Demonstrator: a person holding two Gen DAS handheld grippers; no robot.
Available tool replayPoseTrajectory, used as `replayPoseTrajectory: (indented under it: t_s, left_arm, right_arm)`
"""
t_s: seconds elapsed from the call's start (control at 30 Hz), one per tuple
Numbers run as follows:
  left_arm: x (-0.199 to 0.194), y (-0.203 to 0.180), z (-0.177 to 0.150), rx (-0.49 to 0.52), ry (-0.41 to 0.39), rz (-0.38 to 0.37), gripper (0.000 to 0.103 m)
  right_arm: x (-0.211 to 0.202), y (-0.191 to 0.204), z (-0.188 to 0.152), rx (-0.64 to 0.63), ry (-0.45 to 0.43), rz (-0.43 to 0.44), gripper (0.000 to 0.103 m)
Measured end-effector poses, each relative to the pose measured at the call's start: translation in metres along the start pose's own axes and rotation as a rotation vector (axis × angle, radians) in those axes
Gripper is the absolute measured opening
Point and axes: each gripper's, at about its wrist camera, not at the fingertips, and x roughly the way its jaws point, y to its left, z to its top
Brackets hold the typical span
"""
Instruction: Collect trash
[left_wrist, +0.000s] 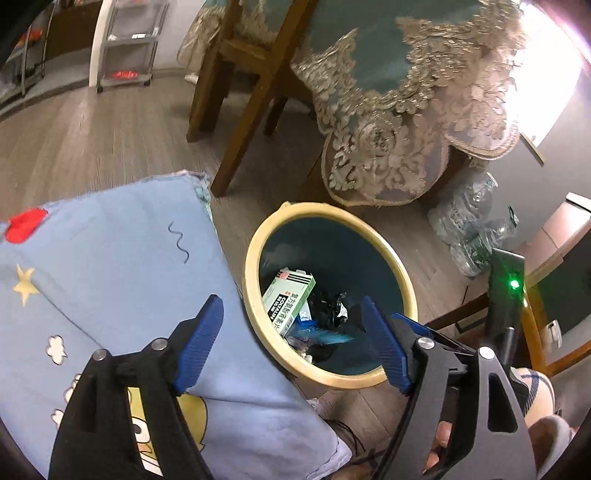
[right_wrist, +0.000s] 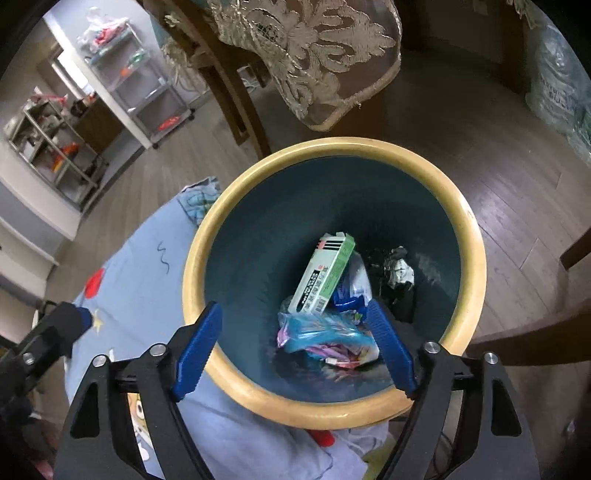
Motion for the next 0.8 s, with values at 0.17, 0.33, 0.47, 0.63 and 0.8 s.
replayPoseTrajectory:
  t_s: [0.17, 0.33, 0.47, 0.63, 0.8]
  left_arm:
    - [-0.017, -0.004, 0.002, 0.035, -0.034, 0.011, 0.084]
    - [-0.041, -0.005, 0.003, 0.078, -0.082, 0.049, 0.089]
    - [-0.055, -0.010, 0.002, 0.115, -0.106, 0.084, 0.093]
    - [-0.070, -0.017, -0.006, 0.158, -0.135, 0.116, 0.096]
    - [-0.085, -0.021, -0.018, 0.168, -0.165, 0.135, 0.097]
  right_arm:
    - [-0.019, 0.005, -0.004, -0.028, -0.036, 0.004, 0.089]
    - [-0.059, 0.017, -0.012, -0.103, -0.129, -0.017, 0.094]
    - [-0.088, 0.026, -0.027, -0.177, -0.195, -0.047, 0.096]
    - [-0.115, 0.028, -0.045, -0.228, -0.259, -0.080, 0.097]
    - [-0.130, 0.024, -0.059, -0.234, -0.270, -0.085, 0.097]
